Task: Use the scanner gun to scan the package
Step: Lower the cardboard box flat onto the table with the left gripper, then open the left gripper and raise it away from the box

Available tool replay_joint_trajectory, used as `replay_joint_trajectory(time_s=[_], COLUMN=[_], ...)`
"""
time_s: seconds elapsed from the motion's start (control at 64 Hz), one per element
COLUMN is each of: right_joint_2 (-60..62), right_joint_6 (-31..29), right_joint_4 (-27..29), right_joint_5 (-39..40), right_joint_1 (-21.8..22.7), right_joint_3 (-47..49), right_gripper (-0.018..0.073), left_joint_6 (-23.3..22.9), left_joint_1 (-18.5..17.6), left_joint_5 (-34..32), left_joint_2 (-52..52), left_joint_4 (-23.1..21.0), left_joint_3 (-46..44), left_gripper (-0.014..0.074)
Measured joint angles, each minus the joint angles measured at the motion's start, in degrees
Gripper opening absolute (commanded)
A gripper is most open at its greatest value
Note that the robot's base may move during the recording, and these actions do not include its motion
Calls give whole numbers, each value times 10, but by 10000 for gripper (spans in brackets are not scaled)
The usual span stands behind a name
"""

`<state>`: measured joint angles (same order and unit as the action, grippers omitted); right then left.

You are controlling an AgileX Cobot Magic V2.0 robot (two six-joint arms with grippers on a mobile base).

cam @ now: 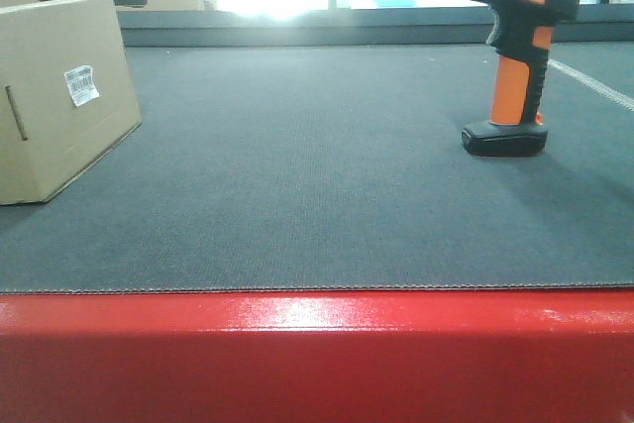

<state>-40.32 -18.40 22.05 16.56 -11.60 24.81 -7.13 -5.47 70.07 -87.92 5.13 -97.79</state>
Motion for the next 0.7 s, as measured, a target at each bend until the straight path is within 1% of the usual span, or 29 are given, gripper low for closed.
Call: replay_joint_trajectory(time_s=[0.047,0.109,0.297,0.438,0.485,0.704], right_joint_2=[0,0,0,0,0,0], right_joint_6=[0,0,0,0,0,0], right_joint_4=[0,0,0,0,0,0], right_joint_5=[-2,-4,-6,-7,-7,-7], right_joint_1=[0,0,0,0,0,0], right_joint_3=[0,0,0,0,0,0], right_gripper=[-168,-168,-168,-168,-168,-168], left_joint_6=[-1,-4,-5,-5,-5,-5], left_joint_1=[0,0,0,0,0,0], left_joint_5=[-11,-49,-213,-321,-361,-481], left_joint_2=[19,51,154,221,241,325], left_joint_4=[0,-4,-11,-12,-12,-14], left_joint_3=[30,86,247,355,387,504], left_gripper=[-111,-111,-111,-111,-111,-111])
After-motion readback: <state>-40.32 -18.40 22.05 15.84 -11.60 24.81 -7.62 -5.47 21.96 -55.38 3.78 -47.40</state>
